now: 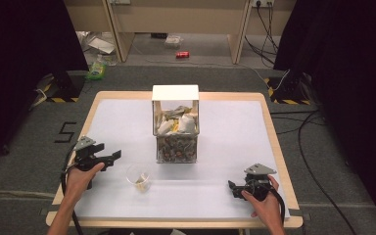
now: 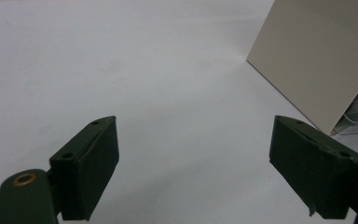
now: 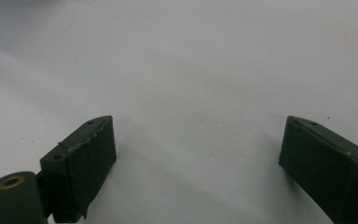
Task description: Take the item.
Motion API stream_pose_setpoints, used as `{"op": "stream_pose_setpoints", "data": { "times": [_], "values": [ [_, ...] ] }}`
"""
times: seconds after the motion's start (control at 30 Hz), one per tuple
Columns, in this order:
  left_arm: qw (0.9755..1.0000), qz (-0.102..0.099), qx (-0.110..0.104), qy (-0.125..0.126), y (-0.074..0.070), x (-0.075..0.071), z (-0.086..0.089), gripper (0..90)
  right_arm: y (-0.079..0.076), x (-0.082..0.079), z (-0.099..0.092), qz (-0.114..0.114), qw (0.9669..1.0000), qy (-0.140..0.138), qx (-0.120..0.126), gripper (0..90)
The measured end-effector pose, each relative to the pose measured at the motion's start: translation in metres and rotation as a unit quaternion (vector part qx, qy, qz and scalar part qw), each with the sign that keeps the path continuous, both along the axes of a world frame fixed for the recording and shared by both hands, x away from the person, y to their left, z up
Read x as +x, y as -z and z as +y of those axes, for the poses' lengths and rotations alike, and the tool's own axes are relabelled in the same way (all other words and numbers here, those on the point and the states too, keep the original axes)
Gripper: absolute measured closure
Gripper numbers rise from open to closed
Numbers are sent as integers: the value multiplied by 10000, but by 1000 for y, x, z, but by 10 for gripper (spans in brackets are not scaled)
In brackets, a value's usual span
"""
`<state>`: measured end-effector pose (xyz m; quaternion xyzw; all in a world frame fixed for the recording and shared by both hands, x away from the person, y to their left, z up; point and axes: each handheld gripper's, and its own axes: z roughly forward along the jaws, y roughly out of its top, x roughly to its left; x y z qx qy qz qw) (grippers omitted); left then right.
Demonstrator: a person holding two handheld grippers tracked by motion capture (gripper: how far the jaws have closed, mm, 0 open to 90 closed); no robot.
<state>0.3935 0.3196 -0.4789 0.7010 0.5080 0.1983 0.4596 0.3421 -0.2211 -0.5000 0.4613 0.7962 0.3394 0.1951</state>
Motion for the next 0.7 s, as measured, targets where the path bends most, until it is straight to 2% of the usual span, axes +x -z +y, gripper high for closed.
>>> {"op": "stream_pose_setpoints", "data": {
  "times": [0.7],
  "values": [
    [9993,325,171,-88,16,6,7,150,0,0,0,2,10000,-2,1,111]
  ]
}}
